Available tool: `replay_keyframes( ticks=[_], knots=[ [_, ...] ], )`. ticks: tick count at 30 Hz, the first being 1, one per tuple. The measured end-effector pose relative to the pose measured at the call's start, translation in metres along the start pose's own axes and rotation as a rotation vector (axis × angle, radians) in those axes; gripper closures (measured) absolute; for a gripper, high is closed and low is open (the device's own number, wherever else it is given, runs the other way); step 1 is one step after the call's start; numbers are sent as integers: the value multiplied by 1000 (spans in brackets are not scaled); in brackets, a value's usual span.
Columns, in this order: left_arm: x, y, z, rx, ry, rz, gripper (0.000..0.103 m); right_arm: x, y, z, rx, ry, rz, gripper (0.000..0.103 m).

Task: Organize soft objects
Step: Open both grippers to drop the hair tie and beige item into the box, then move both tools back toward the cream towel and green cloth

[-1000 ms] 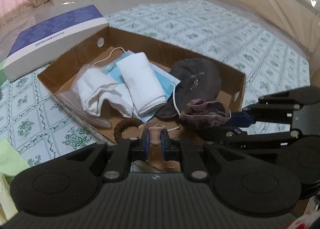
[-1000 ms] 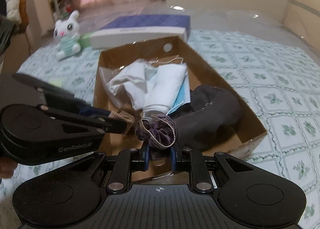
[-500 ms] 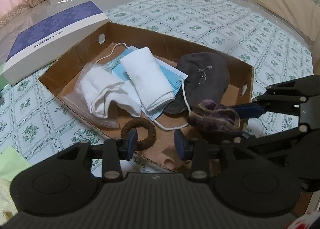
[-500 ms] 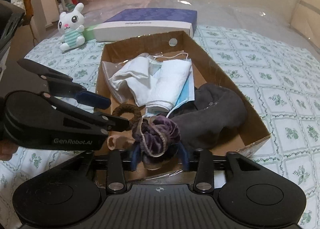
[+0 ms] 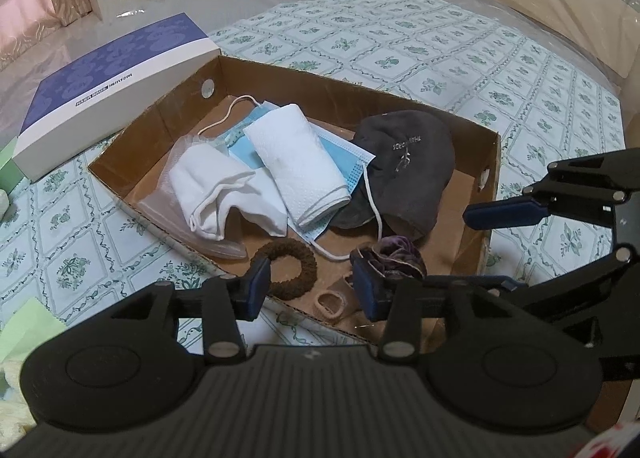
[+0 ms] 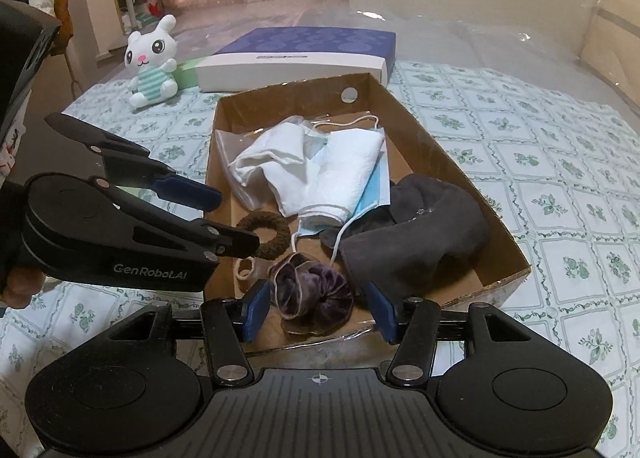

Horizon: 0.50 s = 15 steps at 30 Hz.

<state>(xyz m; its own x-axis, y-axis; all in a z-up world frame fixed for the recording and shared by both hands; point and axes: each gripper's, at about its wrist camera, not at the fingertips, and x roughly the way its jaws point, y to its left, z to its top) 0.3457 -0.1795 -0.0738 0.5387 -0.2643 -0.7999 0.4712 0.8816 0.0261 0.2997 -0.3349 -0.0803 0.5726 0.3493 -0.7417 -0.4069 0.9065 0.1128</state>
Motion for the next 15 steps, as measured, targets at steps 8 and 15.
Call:
replay_keyframes(
  ticks=[8, 15],
  knots=[
    [-9, -1, -3, -1, -2, 7, 60, -11, 1, -2, 18, -18, -5, 48],
    [-31, -1, -10, -17, -30, 11, 60, -32, 9, -4, 49, -57, -3, 48]
  ],
)
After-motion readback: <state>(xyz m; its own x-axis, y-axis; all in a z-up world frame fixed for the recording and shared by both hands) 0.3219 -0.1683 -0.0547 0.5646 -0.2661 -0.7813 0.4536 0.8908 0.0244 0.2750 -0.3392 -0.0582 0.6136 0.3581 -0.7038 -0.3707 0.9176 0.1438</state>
